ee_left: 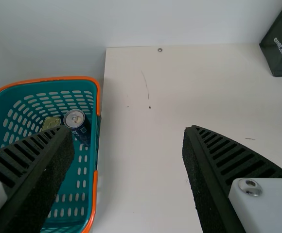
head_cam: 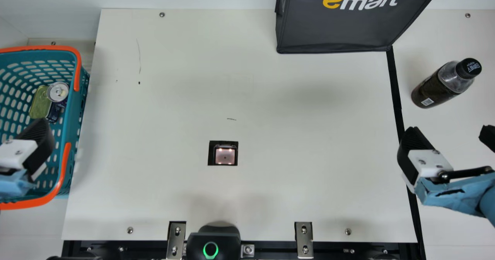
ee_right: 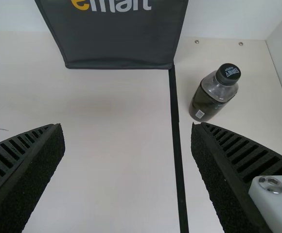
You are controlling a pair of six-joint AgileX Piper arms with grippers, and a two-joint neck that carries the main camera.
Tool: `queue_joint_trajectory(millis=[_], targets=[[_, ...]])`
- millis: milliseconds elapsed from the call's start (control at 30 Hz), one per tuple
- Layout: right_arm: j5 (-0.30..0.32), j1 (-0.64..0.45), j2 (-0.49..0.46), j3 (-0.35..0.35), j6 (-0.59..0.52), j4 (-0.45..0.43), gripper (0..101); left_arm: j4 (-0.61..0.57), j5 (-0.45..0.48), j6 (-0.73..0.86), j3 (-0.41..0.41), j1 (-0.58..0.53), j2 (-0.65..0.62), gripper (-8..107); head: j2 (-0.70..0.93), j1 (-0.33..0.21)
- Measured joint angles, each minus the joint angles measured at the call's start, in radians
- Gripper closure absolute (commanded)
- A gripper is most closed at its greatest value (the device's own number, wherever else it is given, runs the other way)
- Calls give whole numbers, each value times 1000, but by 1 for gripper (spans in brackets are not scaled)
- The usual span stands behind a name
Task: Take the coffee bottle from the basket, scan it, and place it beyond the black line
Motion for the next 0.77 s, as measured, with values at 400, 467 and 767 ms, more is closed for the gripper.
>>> queue_joint_trajectory(millis=[400, 467, 767], targets=[[-1, 0, 0, 0, 0, 0, 10, 0, 0, 0, 0, 0, 0, 9, 0, 0], [-1, 0, 0, 0, 0, 0, 10, 0, 0, 0, 0, 0, 0, 9, 0, 0], [-1, 0, 0, 0, 0, 0, 10, 0, 0, 0, 0, 0, 0, 9, 2, 0]])
